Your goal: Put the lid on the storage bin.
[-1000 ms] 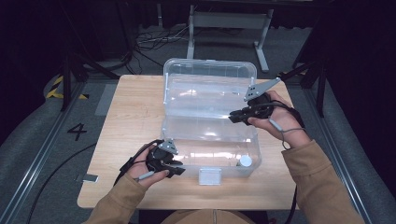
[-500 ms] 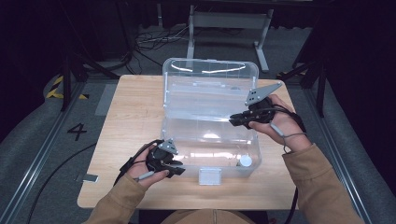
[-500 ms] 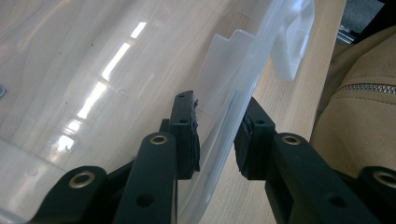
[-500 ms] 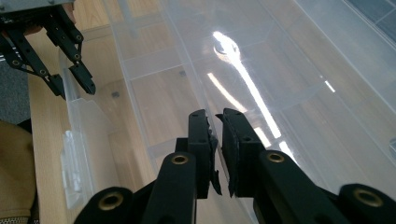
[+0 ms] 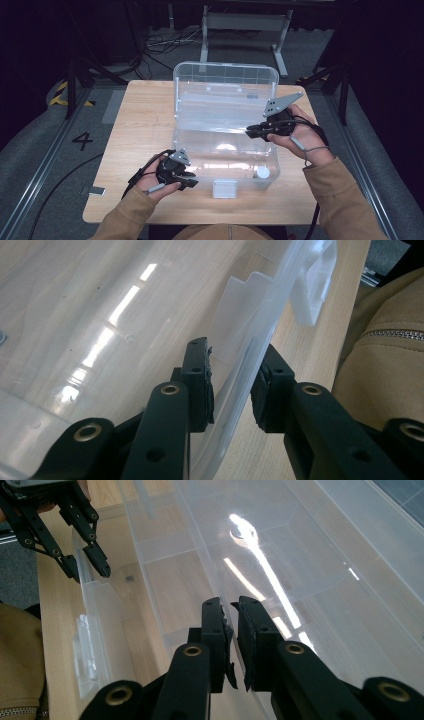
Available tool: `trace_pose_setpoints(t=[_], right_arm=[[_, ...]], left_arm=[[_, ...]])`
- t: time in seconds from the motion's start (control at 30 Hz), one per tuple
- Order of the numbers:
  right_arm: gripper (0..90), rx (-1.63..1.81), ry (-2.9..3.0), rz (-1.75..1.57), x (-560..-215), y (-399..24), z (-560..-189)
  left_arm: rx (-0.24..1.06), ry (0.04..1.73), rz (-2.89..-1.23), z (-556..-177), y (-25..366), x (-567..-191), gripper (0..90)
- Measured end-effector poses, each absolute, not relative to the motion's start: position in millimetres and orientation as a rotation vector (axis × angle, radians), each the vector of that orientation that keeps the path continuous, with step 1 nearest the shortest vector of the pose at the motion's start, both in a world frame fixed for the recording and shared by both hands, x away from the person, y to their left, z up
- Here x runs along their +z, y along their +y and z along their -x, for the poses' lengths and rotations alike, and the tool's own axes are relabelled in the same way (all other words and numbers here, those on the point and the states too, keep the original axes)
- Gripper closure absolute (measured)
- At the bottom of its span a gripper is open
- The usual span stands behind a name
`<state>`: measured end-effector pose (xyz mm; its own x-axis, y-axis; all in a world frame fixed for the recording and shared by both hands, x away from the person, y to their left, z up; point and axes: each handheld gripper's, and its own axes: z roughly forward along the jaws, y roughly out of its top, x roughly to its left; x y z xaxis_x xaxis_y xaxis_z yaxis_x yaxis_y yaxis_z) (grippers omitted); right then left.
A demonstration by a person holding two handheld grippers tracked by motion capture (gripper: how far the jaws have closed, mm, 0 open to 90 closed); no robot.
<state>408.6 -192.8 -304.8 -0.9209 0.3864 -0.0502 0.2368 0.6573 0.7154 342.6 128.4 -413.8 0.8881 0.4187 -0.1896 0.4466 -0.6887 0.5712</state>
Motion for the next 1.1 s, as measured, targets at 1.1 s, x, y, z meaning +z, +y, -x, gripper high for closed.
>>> trace_pose_setpoints(t=[1.1], right_arm=[[82.1, 1.132, 2.704, -0.474, -311, -195, -394]], left_arm=[[-0.057, 0.621, -2.42, -343, 129, -414, 71.4]])
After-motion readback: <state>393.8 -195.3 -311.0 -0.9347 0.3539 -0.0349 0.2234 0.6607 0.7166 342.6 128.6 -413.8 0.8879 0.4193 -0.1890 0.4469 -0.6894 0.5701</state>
